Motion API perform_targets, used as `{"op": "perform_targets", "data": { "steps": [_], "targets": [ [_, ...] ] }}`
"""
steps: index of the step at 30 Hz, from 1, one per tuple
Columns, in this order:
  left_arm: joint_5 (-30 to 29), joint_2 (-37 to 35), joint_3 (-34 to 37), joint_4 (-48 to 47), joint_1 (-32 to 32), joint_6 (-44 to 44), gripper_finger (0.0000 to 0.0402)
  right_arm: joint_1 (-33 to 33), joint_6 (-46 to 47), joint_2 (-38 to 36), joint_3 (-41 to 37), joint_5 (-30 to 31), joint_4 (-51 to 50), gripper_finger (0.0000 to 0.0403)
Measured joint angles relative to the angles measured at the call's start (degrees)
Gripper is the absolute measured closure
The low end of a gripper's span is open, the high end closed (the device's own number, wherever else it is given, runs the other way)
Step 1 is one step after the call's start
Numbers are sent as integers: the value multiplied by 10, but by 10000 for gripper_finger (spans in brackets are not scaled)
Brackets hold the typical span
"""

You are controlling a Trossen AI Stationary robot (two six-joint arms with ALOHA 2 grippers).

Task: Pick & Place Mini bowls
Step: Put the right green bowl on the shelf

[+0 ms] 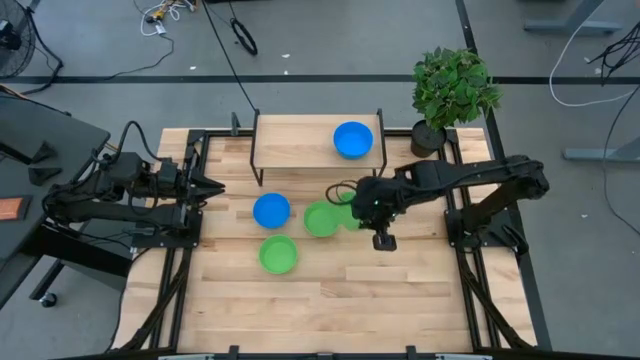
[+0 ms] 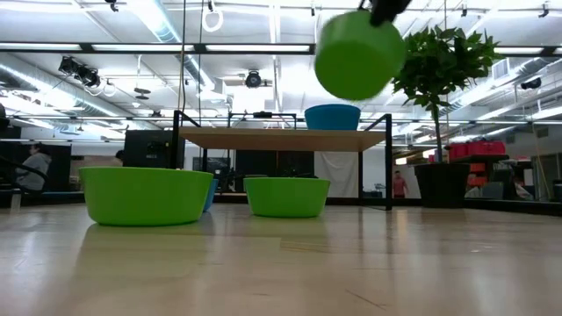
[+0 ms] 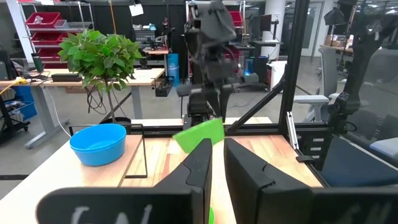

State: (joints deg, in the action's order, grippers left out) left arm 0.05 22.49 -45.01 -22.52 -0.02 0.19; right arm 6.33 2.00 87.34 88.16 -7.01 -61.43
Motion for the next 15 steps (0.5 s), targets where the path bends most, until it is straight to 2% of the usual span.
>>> {"op": "perform_targets", "data": {
  "steps": [5,15],
  "targets": [
    [0,0,0,0,0,0,353,-27,-73,3,37,1,7,402],
    [0,0,0,0,0,0,353,-88,-208,3,60,13,92,402]
  ]
}}
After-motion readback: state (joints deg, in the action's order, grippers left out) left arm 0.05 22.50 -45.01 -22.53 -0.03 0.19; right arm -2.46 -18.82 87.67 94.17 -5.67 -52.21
